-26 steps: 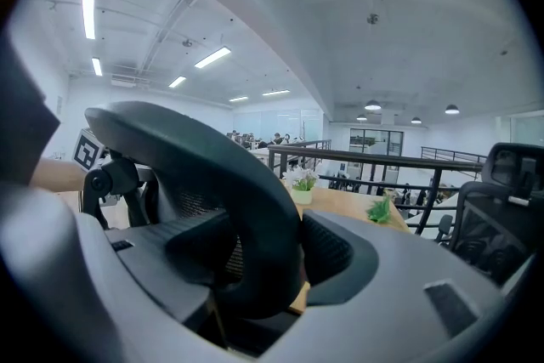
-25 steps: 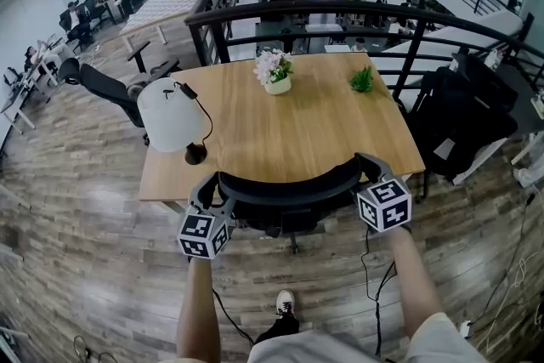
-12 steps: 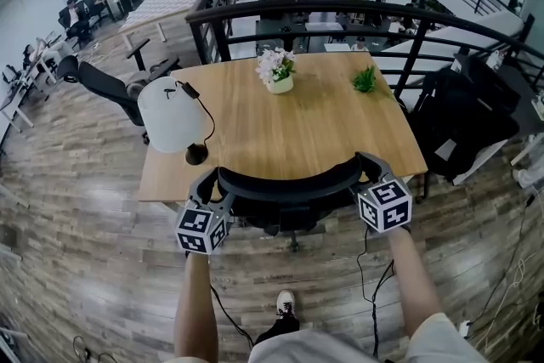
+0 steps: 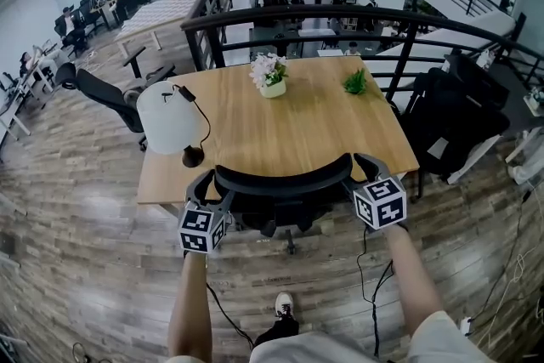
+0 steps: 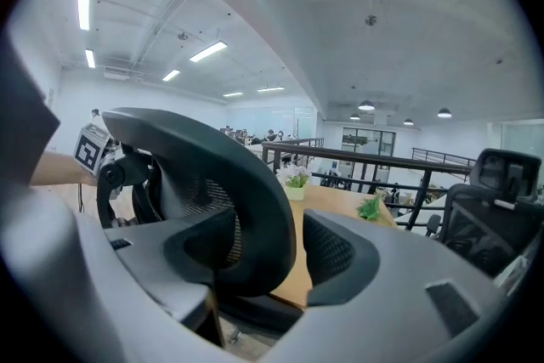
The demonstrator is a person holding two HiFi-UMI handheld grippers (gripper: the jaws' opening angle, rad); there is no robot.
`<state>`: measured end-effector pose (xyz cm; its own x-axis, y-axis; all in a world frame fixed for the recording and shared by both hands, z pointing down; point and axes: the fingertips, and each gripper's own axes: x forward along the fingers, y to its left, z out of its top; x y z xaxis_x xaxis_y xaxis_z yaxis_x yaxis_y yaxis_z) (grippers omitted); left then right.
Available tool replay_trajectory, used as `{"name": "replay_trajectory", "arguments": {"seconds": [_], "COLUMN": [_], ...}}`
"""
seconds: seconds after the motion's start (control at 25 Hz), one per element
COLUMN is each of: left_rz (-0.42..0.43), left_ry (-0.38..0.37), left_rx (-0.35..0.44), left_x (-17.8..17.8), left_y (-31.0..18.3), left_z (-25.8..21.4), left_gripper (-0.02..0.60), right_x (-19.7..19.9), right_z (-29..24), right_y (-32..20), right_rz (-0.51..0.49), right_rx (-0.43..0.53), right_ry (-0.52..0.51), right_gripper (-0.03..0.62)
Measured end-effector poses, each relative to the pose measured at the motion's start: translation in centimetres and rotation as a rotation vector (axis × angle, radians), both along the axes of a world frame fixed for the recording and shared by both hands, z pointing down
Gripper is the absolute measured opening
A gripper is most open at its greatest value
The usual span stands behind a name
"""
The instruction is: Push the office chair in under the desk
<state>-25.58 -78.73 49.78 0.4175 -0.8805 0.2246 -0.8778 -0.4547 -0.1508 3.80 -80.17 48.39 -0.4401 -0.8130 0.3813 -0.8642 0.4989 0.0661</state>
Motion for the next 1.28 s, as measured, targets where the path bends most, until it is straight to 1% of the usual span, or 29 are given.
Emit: {"name": "replay_trajectory", "arguments": {"seconds": [0.08, 0.2, 0.36, 0.64, 0.88, 1.28], "left_rz": [0.008, -0.003, -0.016, 0.001, -0.002, 0.014], "left_ry": [-0.016, 0.02, 0.027, 0.06, 0.075, 0.088], "left_rx": [-0.008, -0.031, -0.056, -0.061, -0.036, -0.013], "left_x": [0.2, 0.0, 0.0, 0.9, 3.4, 7.9], "left_y": [0.9, 2.5, 5.4, 11.0, 16.0, 26.9], "left_z": [0.2, 0.3, 0.6, -0.6, -2.5, -3.9], "left_gripper": [0.321, 0.321, 0.321, 0.318, 0.309, 0.272], "right_x": [0.6, 1.3, 1.9, 3.1, 4.5, 4.7], "right_z": [-0.2, -0.3, -0.5, -1.2, -2.3, -4.5], "right_y": [0.8, 2.5, 5.1, 10.5, 15.2, 25.5], "right_rz": [0.011, 0.022, 0.03, 0.032, 0.032, -0.023], "right_rx": [0.004, 0.008, 0.003, -0.014, -0.018, 0.019], "right_ry": [0.005, 0.006, -0.004, -0.017, -0.046, -0.069], "right_gripper": [0.275, 0.275, 0.275, 0.273, 0.265, 0.25]}}
